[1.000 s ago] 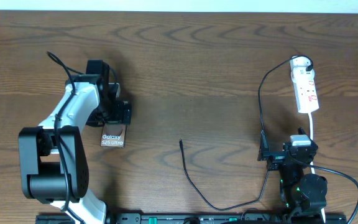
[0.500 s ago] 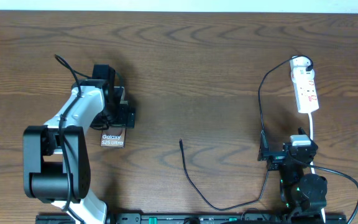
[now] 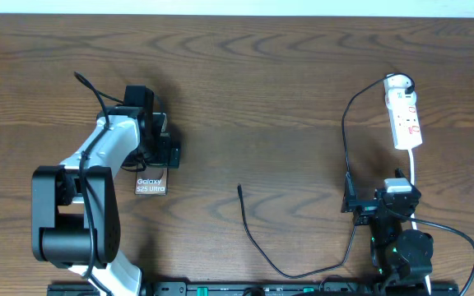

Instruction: Plug charger to phone and switch on socket

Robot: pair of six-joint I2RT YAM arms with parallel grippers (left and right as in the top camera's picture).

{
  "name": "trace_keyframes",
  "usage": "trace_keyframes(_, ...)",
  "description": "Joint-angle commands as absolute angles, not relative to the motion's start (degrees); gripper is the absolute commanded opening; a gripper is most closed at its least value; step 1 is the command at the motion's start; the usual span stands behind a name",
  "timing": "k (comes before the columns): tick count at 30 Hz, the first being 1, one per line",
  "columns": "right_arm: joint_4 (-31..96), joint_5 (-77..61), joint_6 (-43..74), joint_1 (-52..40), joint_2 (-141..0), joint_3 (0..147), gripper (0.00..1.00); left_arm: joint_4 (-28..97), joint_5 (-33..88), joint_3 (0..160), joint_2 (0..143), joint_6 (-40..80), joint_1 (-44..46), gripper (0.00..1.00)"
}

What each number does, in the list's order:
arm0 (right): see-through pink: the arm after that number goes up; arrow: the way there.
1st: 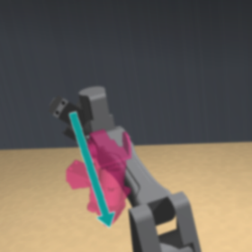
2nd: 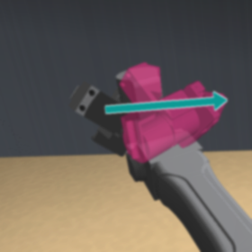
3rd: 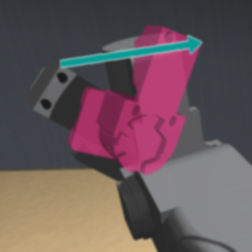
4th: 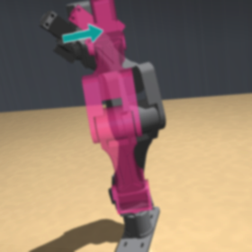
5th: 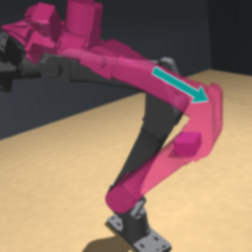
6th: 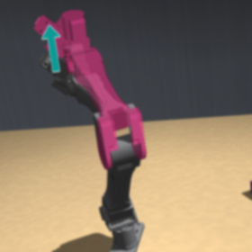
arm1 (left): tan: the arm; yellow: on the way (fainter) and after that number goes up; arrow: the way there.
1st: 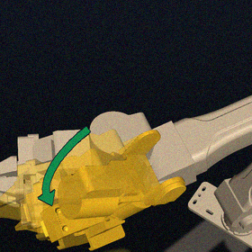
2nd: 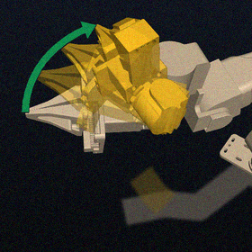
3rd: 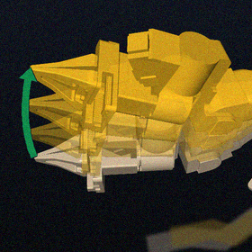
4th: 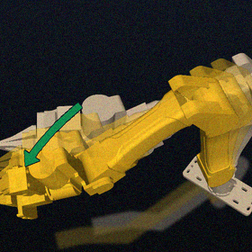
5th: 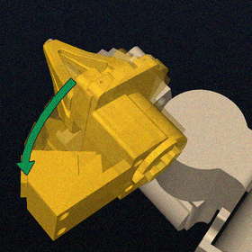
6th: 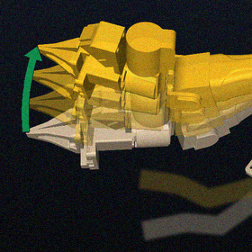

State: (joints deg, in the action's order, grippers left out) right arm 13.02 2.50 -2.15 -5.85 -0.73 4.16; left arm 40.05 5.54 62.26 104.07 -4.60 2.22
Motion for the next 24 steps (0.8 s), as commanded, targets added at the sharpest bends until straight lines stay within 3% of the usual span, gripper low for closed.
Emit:
trace_keyframes(1, 13.15, 2.42, -2.85, -5.67, -0.64, 4.01, 0.99, 40.16, 3.79, 62.02, 104.60, -5.39, 2.28, 0.97)
trace_keyframes(24, 13.13, 2.42, -2.85, -5.67, -0.64, 4.01, 0.99, 38.22, 3.53, 59.51, 104.60, -5.37, 2.28, 0.97)
